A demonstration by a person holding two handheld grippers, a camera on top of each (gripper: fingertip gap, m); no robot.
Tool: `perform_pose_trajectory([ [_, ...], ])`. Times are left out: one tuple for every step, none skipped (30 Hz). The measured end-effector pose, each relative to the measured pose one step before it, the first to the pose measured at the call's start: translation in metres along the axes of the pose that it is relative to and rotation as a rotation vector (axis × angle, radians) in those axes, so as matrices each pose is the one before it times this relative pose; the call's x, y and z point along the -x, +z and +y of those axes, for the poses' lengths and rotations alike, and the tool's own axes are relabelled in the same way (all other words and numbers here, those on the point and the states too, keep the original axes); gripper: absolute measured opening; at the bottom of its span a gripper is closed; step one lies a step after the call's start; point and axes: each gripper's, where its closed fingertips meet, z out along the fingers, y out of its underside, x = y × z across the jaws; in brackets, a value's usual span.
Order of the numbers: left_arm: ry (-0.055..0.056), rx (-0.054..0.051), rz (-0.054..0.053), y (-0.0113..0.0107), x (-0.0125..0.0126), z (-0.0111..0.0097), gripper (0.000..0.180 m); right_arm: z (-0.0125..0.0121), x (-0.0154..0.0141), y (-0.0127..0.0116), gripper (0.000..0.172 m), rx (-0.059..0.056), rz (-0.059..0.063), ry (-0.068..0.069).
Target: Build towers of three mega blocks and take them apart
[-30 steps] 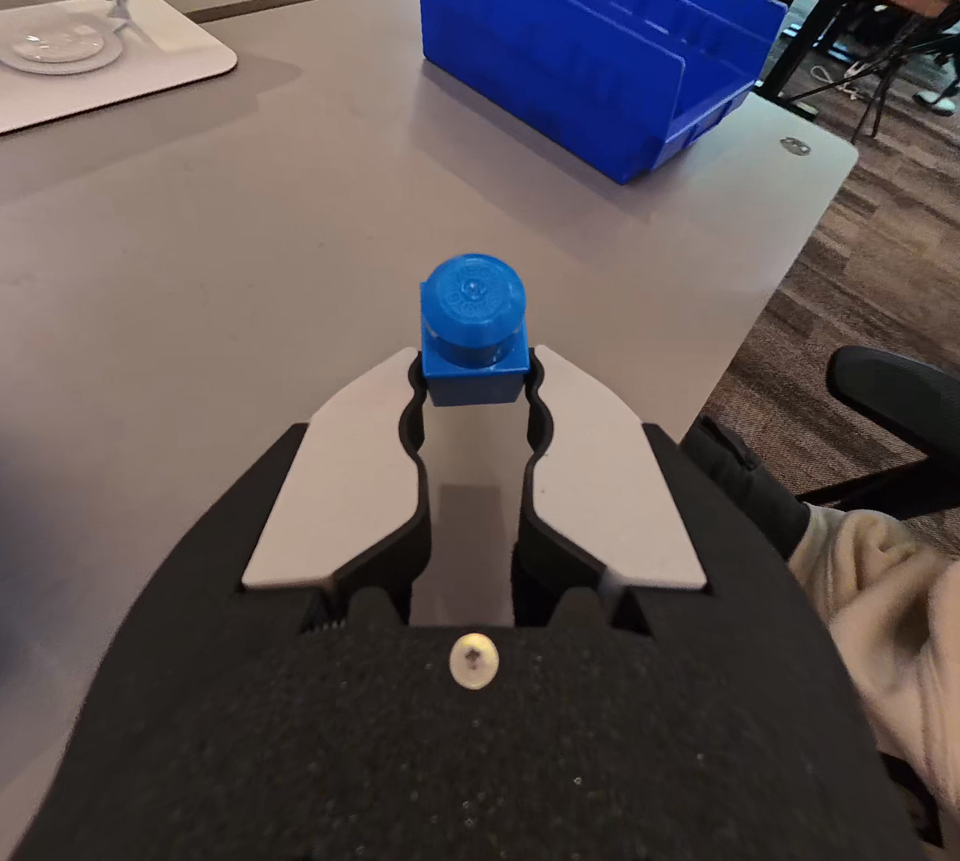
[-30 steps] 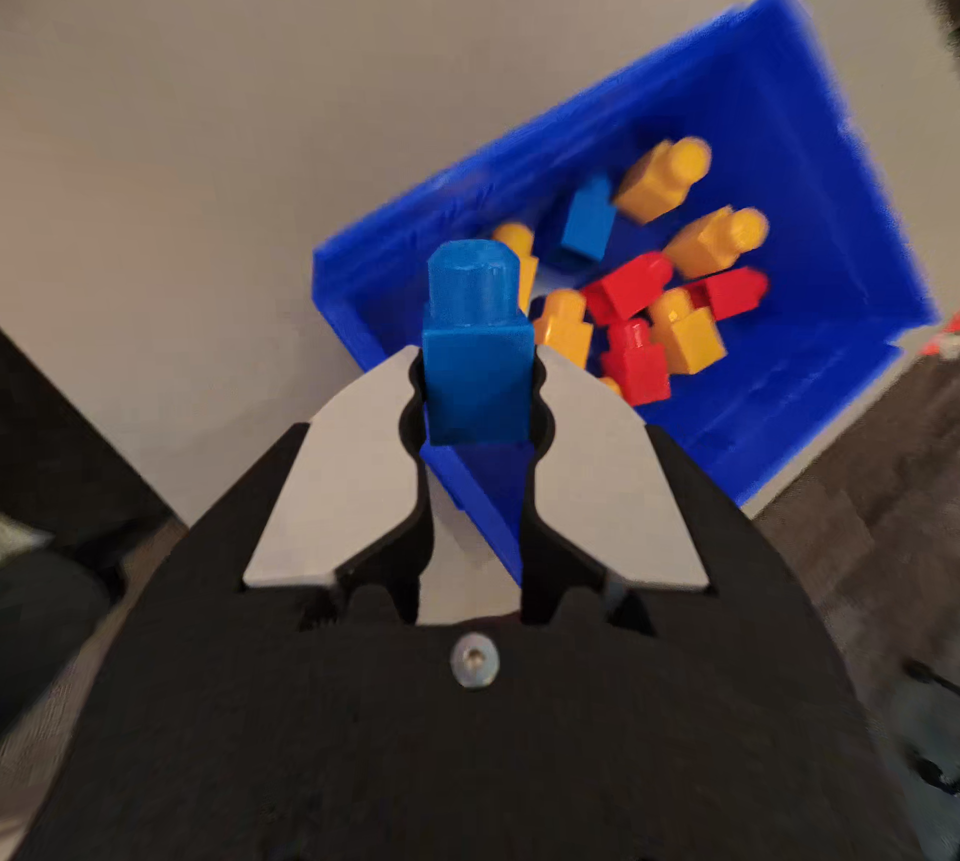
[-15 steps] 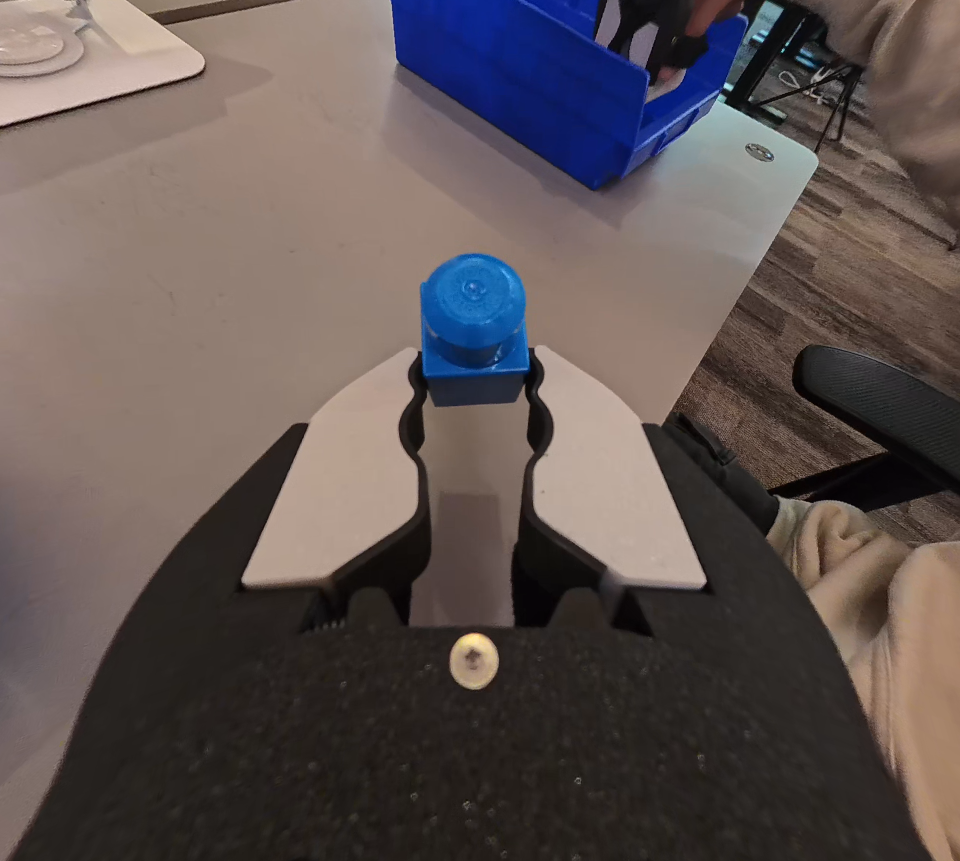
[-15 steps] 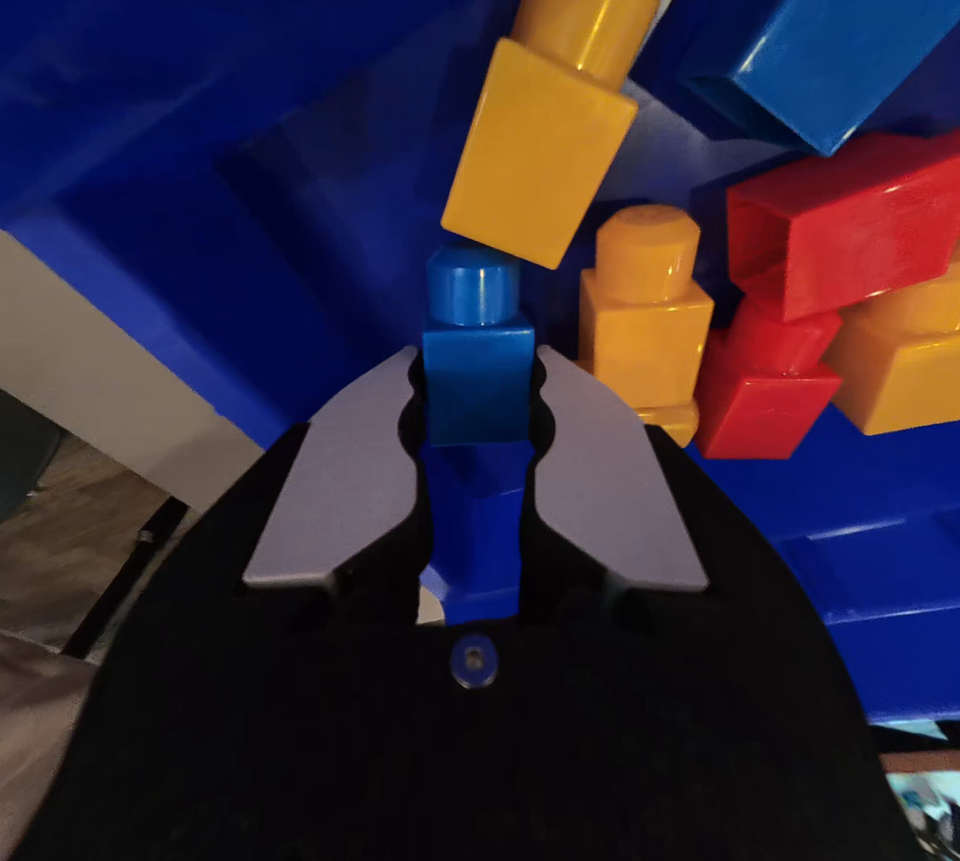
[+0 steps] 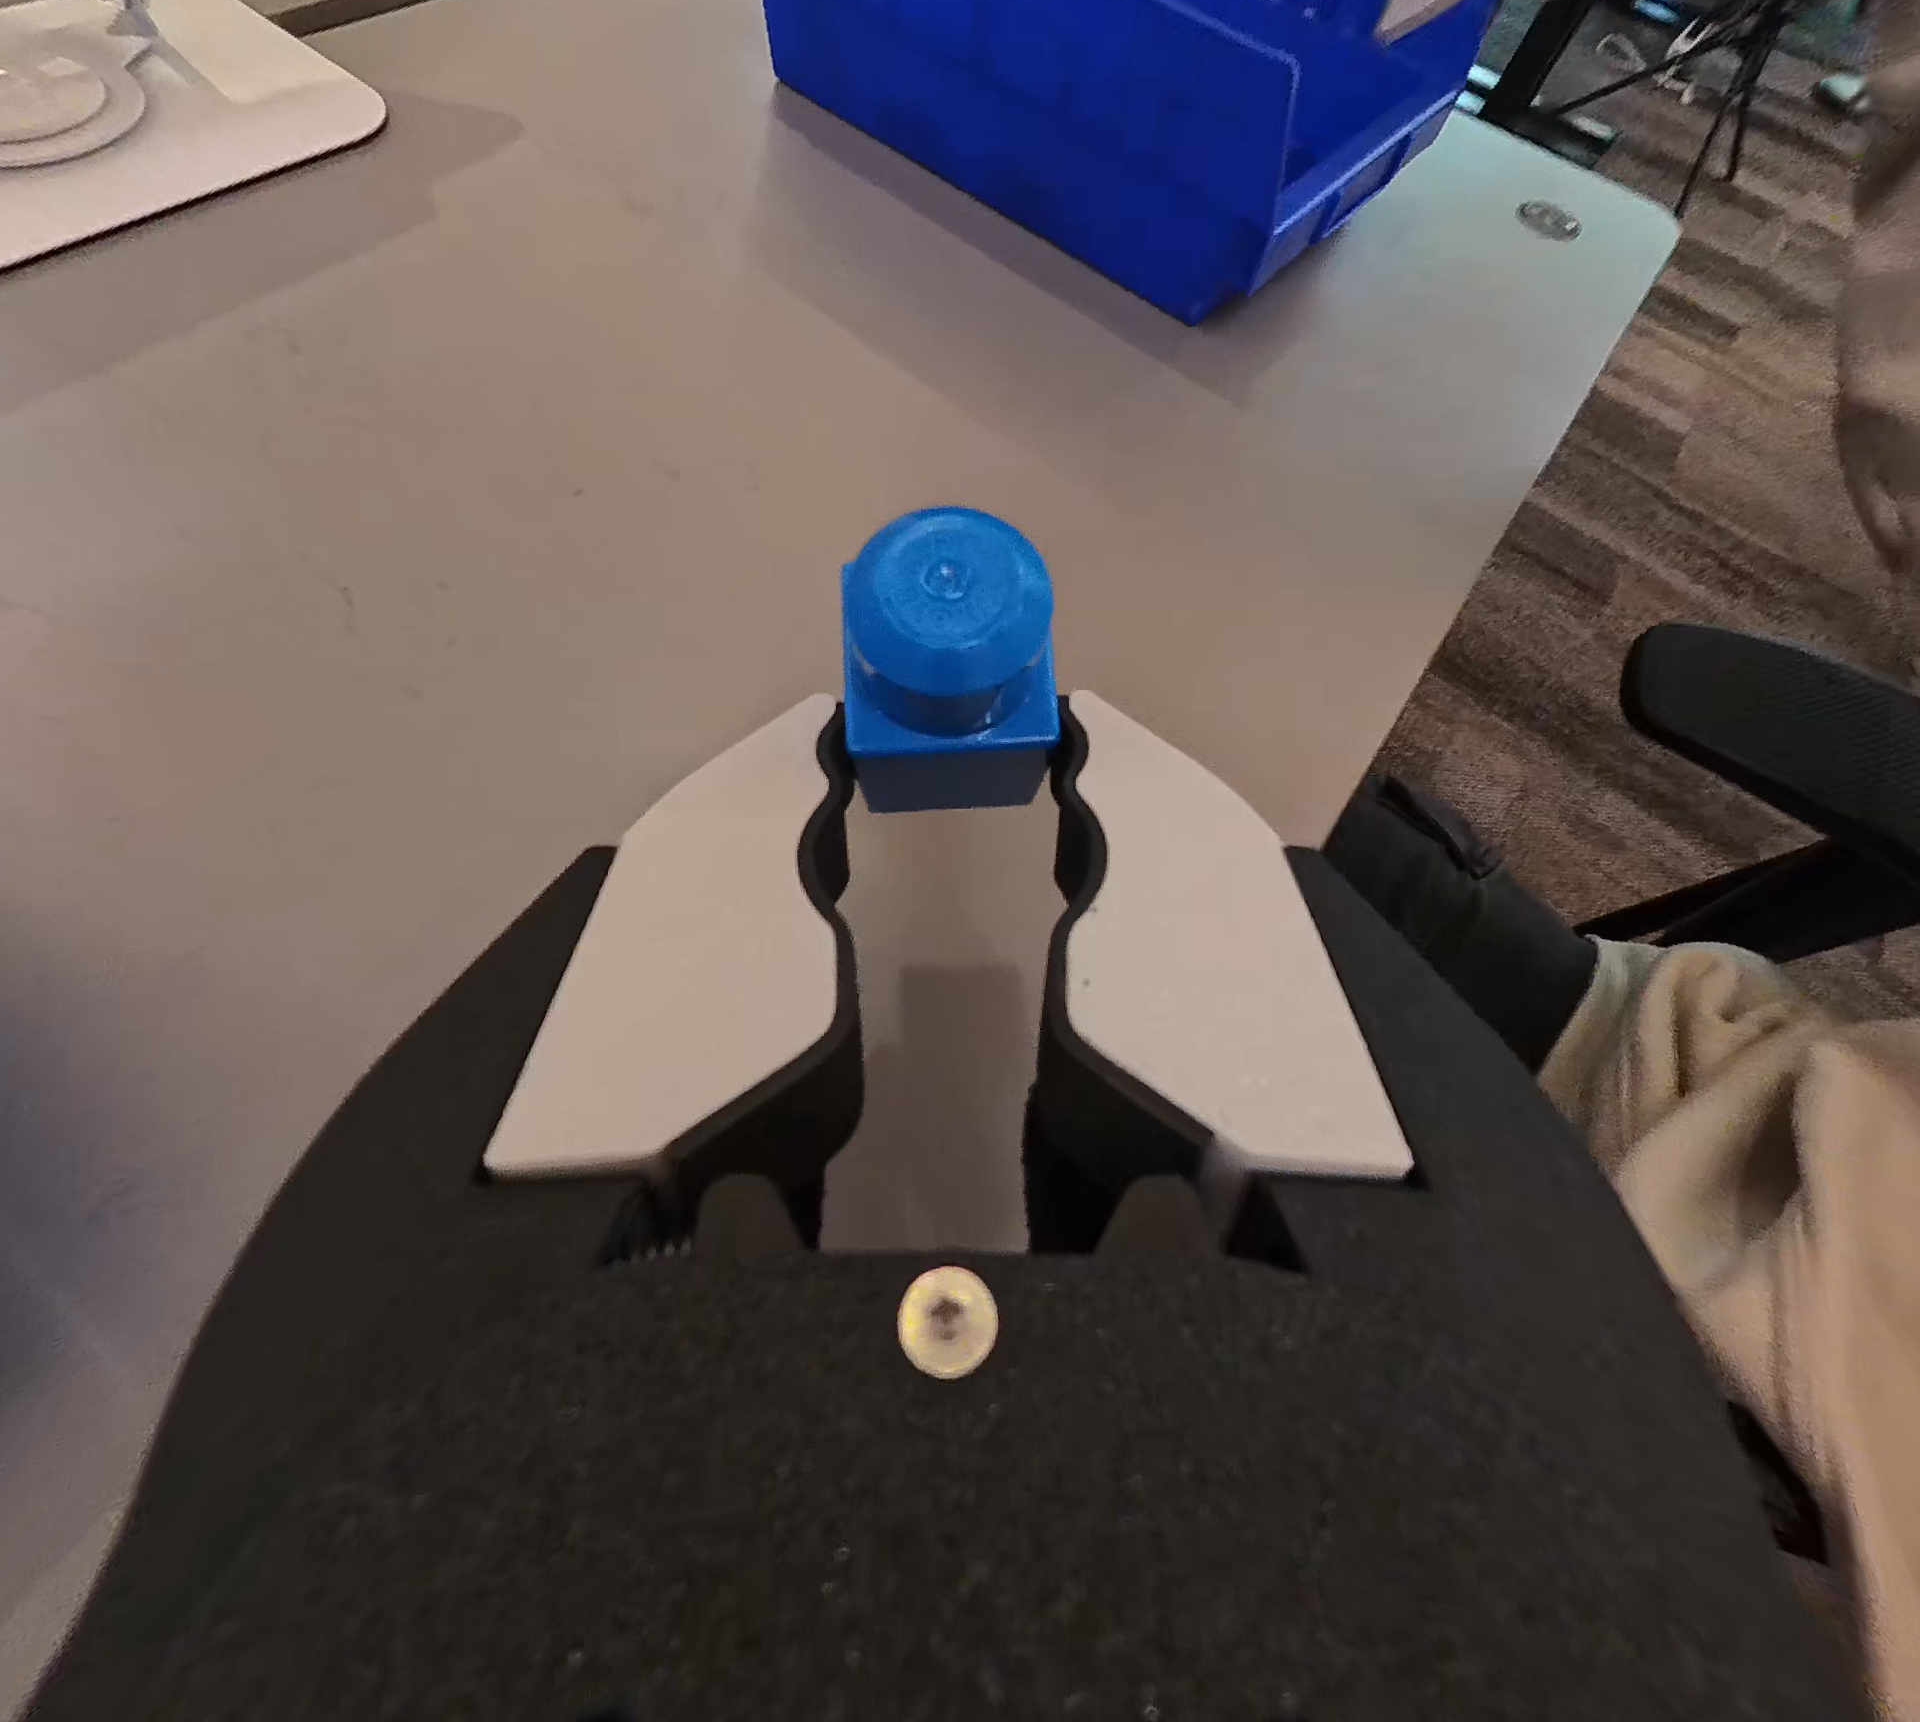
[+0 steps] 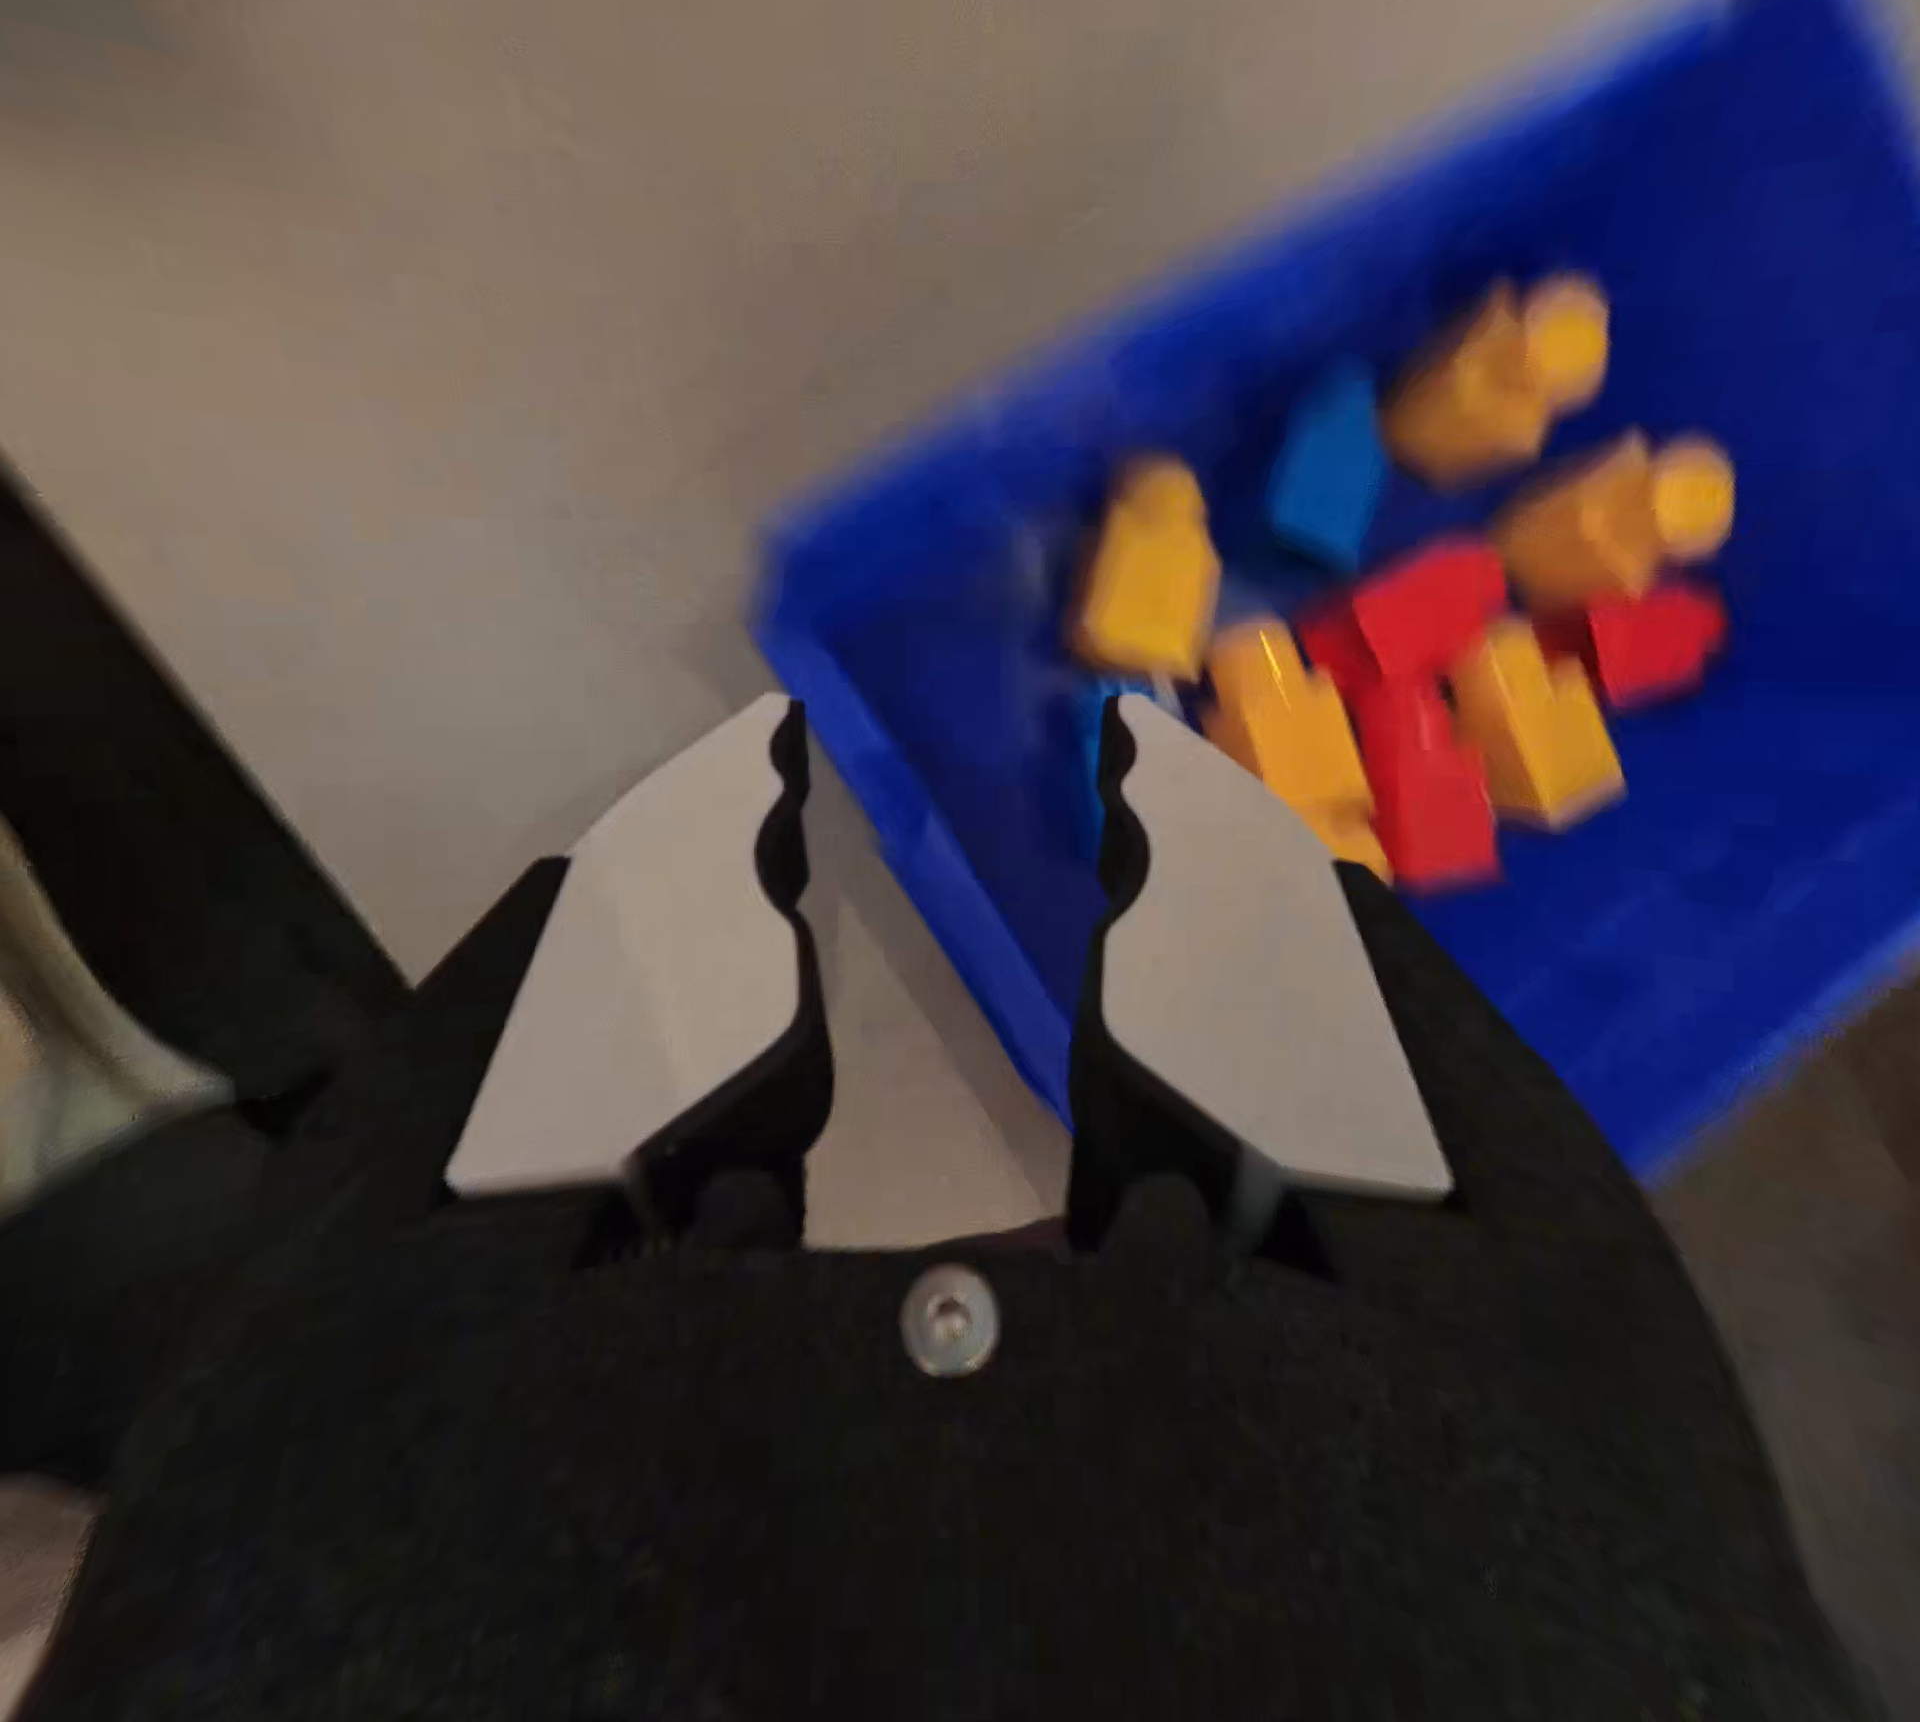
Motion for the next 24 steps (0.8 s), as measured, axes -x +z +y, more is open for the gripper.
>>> perform_pose_trajectory([
  [0.0088, 0.0126, -0.0101, 0.00275, 0.00292, 0.00198, 0.036, -0.02337, 0.02919, -0.00590, 0.055, -0.1749, -0.0420, -0.0228],
  [0.0032, 0.0193, -0.0078, 0.00402, 0.00349, 0.00291, 0.036, -0.02037, 0.03106, 0.00160, 0.055, -0.1558, -0.0524, -0.0183],
  [-0.0028, 0.0168, -0.0030, 0.00491, 0.00337, 0.00220, 0.036, -0.01357, 0.03050, 0.00791, 0.055, -0.1277, -0.0596, -0.0053],
  [-0.0033, 0.0113, -0.0020, 0.00524, 0.00361, 0.00091, 0.036, -0.00597, 0.03099, 0.01191, 0.055, -0.0947, -0.0852, 0.0081],
  [-0.0022, 0.0139, -0.0069, 0.00577, 0.00464, 0.00054, 0.036, -0.00307, 0.03348, 0.01404, 0.051, -0.0852, -0.1331, 0.0213],
  [0.0006, 0.0150, -0.0057, 0.00622, 0.00450, -0.00024, 0.036, -0.00003, 0.02698, 0.01598, 0.049, -0.0627, -0.1294, 0.0374],
  [0.0052, 0.0174, -0.0006, 0.00696, 0.00372, -0.00099, 0.036, 0.00379, 0.01567, 0.01655, 0.050, -0.0248, -0.0841, 0.0601],
  [0.0051, 0.0216, -0.0044, 0.00775, 0.00460, -0.00144, 0.036, 0.00917, 0.00917, 0.01378, 0.059, 0.0317, -0.0516, 0.0453],
  [0.0050, 0.0312, -0.0149, 0.00877, 0.00665, -0.00110, 0.036, 0.00742, 0.00554, 0.01083, 0.063, 0.0344, -0.0292, 0.0118],
  [0.0143, 0.0342, -0.0212, 0.00967, 0.00808, -0.00167, 0.036, 0.00310, 0.00325, 0.00867, 0.060, 0.0003, -0.0175, -0.0006],
  [0.0166, 0.0214, -0.0280, 0.00981, 0.00934, -0.00379, 0.036, 0.00314, 0.00175, 0.00715, 0.058, -0.0049, -0.0141, -0.0027],
  [0.0054, 0.0161, -0.0257, 0.00997, 0.00927, -0.00377, 0.036, 0.00386, 0.00023, 0.00587, 0.056, 0.0044, -0.0124, 0.0076],
  [-0.0094, 0.0116, -0.0022, 0.00934, 0.00536, -0.00393, 0.036, 0.00381, -0.00012, 0.00433, 0.054, 0.0096, -0.0131, 0.0187],
  [-0.0180, -0.0043, 0.0207, 0.00766, 0.00092, -0.00499, 0.036, 0.00364, 0.00011, 0.00250, 0.053, 0.0150, -0.0129, 0.0153],
  [-0.0234, -0.0043, 0.0252, 0.00668, -0.00056, -0.00395, 0.036, 0.00207, -0.00040, 0.00090, 0.051, 0.0070, -0.0058, 0.0067],
  [-0.0214, 0.0082, 0.0220, 0.00613, -0.00099, -0.00147, 0.036, 0.00125, -0.00135, -0.00033, 0.051, 0.0003, 0.0047, 0.0028],
  [-0.0078, 0.0084, 0.0123, 0.00575, -0.00068, -0.00097, 0.036, 0.00173, -0.00172, -0.00155, 0.051, 0.0039, 0.0083, -0.0008],
  [0.0026, 0.0038, -0.0079, 0.00515, 0.00161, -0.00087, 0.036, 0.00183, -0.00175, -0.00179, 0.051, 0.0029, 0.0072, 0.0007],
  [0.0072, 0.0058, -0.0213, 0.00474, 0.00336, -0.00023, 0.036, 0.00154, -0.00175, -0.00191, 0.050, 0.0001, 0.0037, 0.0053],
  [0.0067, 0.0072, -0.0211, 0.00404, 0.00315, 0.00022, 0.036, 0.00124, -0.00136, -0.00163, 0.050, -0.0010, -0.0011, 0.0090],
  [0.0042, 0.0067, -0.0080, 0.00371, 0.00126, 0.00038, 0.036, 0.00017, -0.00069, -0.00115, 0.049, -0.0065, -0.0046, 0.0105],
  [-0.0005, 0.0035, -0.0011, 0.00298, 0.00035, 0.00016, 0.036, -0.00010, -0.00011, -0.00089, 0.049, -0.0071, -0.0064, 0.0102],
  [-0.0040, 0.0008, -0.0032, 0.00246, 0.00075, 0.00007, 0.036, 0.00045, -0.00026, -0.00061, 0.049, -0.0001, -0.0024, 0.0063],
  [-0.0018, 0.0040, -0.0020, 0.00215, 0.00059, 0.00058, 0.036, 0.00073, -0.00080, -0.00027, 0.049, 0.0037, 0.0045, 0.0000],
])
